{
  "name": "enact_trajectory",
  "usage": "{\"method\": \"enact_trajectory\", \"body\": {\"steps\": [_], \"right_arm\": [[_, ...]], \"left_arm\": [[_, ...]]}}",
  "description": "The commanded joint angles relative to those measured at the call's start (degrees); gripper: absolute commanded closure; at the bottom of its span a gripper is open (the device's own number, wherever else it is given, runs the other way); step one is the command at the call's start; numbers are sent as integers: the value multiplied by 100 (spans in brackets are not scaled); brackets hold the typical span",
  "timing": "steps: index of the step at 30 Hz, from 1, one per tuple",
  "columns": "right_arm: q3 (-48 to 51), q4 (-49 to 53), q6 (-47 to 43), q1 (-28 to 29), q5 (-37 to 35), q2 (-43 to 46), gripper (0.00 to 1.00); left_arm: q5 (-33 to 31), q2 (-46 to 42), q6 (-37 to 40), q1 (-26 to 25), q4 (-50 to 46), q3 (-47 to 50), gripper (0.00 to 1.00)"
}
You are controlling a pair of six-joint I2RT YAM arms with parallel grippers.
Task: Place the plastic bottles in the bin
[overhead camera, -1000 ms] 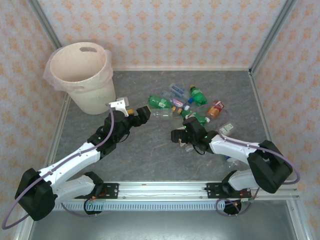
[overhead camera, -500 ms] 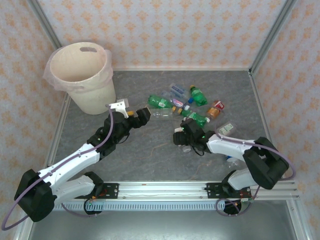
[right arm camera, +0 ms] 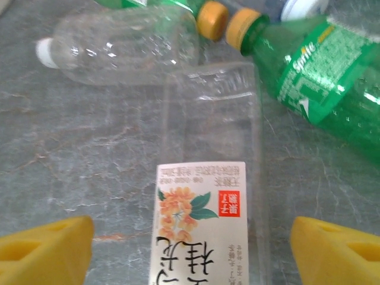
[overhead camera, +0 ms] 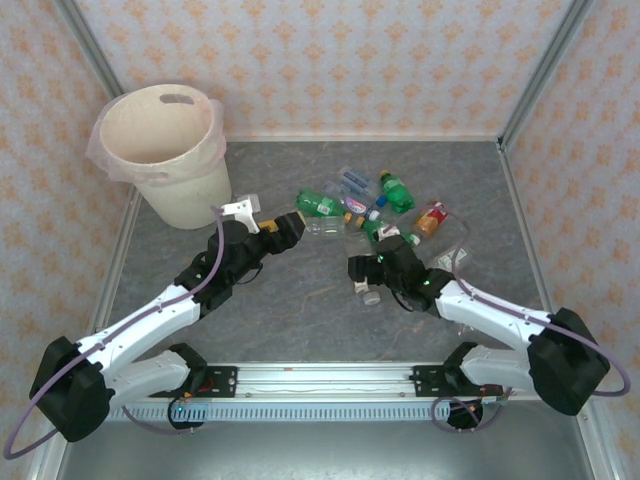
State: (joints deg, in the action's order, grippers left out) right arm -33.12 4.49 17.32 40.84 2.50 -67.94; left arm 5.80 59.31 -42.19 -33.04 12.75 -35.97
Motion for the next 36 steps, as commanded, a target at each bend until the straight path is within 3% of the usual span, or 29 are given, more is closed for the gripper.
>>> {"method": "enact_trajectory", "body": {"steps": [1, 13, 19, 24, 36], "right_arm": [[-79, 235, 141, 59, -289, -342, 7], [-222, 166, 188, 249, -530, -1324, 10], [-293, 258, 179, 349, -725, -1430, 23], [-221, 228, 127, 446, -742, -954, 31], [-149, -70, -347, 574, -640, 924, 34]], "left_arm": [[98, 13, -53, -44, 136, -200, 3], [-39, -200, 14, -43, 2, -62, 3], [-11, -166, -16, -45, -21, -55, 3], [58, -148, -101, -45, 31, -76, 3], [729, 326, -560, -68, 879, -226, 4]]}}
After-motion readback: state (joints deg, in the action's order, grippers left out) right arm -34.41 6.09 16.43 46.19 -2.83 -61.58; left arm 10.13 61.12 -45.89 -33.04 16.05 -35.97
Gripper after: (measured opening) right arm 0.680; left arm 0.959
